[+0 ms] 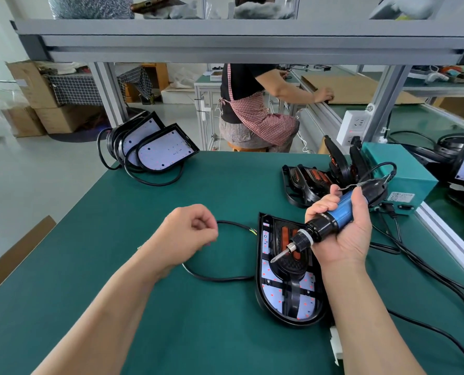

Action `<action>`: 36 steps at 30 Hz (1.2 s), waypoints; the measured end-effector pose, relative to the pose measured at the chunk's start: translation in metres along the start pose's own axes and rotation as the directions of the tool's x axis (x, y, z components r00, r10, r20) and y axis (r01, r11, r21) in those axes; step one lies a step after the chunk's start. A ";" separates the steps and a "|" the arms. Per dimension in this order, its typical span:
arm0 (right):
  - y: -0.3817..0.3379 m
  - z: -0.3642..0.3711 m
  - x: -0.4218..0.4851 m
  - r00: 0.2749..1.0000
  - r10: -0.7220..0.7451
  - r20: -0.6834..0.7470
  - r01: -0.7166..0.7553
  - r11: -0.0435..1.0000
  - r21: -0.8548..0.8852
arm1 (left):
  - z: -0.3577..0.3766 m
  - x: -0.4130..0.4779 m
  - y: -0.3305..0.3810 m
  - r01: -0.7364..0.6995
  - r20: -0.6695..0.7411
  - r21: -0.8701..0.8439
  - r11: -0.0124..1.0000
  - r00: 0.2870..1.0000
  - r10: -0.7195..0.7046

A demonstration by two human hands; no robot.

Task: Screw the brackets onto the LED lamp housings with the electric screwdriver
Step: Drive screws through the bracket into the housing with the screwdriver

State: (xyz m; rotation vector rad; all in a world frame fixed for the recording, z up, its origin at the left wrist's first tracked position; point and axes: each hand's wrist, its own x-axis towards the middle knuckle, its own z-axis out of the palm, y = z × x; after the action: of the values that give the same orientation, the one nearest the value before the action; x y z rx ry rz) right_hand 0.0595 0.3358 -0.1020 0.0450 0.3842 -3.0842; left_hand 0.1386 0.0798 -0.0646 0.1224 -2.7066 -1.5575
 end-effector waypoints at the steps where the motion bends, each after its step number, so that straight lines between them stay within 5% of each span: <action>1: 0.000 0.001 0.000 1.000 -0.007 -0.005 0.007 1.000 0.009 | 0.009 -0.001 0.007 0.013 0.016 -0.112 0.994 1.000 -0.011; 6: -0.004 0.002 0.000 0.997 -0.065 -0.041 0.067 0.996 0.057 | 0.051 -0.003 0.028 0.131 0.137 -0.469 0.874 0.988 -0.075; 13: -0.010 0.005 0.000 0.985 -0.131 -0.113 0.142 0.985 0.099 | 0.072 -0.005 0.033 0.102 0.157 -0.664 0.740 0.988 0.004; 32: -0.012 0.010 -0.002 0.962 -0.187 -0.199 0.203 0.977 0.063 | 0.089 -0.008 0.026 0.071 0.064 -0.665 0.744 0.997 -0.038; 36: -0.012 0.010 -0.002 0.954 -0.203 -0.218 0.215 0.976 0.028 | 0.095 -0.012 0.027 -0.016 -0.036 -0.570 0.822 0.999 -0.005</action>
State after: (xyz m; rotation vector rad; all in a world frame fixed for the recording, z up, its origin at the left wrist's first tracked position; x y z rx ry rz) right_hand 0.0606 0.3452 -0.0896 0.3652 0.3362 -3.3093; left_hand 0.1436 0.1764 -0.0894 0.1261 -2.0805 -2.2522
